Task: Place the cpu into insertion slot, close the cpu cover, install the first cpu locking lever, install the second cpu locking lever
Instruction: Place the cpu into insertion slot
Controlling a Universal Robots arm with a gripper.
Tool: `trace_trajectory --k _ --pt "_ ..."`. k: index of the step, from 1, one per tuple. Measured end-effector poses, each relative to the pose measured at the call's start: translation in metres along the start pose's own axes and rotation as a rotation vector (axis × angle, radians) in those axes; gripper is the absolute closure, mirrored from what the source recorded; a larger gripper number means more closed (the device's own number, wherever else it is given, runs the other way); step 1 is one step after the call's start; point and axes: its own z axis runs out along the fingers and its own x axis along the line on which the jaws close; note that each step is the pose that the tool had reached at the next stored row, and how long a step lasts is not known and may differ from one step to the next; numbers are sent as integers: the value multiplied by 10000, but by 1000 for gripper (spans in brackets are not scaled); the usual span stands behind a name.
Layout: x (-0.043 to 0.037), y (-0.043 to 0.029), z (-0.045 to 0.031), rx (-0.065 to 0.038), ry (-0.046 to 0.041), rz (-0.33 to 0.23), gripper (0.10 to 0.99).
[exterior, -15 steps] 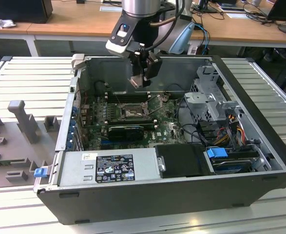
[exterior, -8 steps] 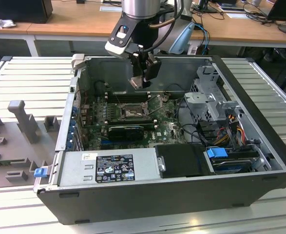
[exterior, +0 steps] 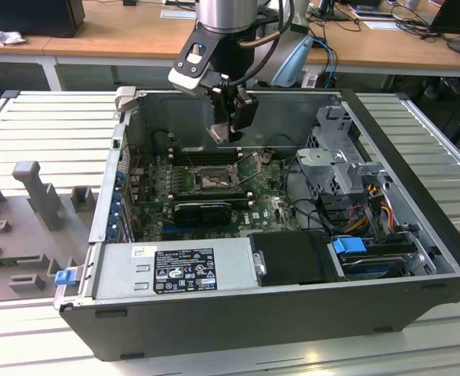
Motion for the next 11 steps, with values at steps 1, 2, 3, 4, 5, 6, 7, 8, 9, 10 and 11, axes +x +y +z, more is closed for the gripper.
trace_trajectory --k 1,2,3,4,5,6,7,8,9,10,11 --pt "1 0 4 -1 -4 24 561" --pt "2 0 5 -2 -5 39 561" --pt "3 0 7 -2 -7 53 561" --pt "3 0 11 -4 -7 74 561" --pt "3 0 13 -4 -7 82 561" --pt "3 -1 17 -6 -9 101 561" --pt "2 -1 19 -7 -9 115 561" --pt "3 -1 22 -8 -12 147 561" --pt "3 -1 23 -9 -14 167 561" --pt "3 -1 25 -10 -15 187 561" --pt "3 -2 26 -11 -18 212 561"
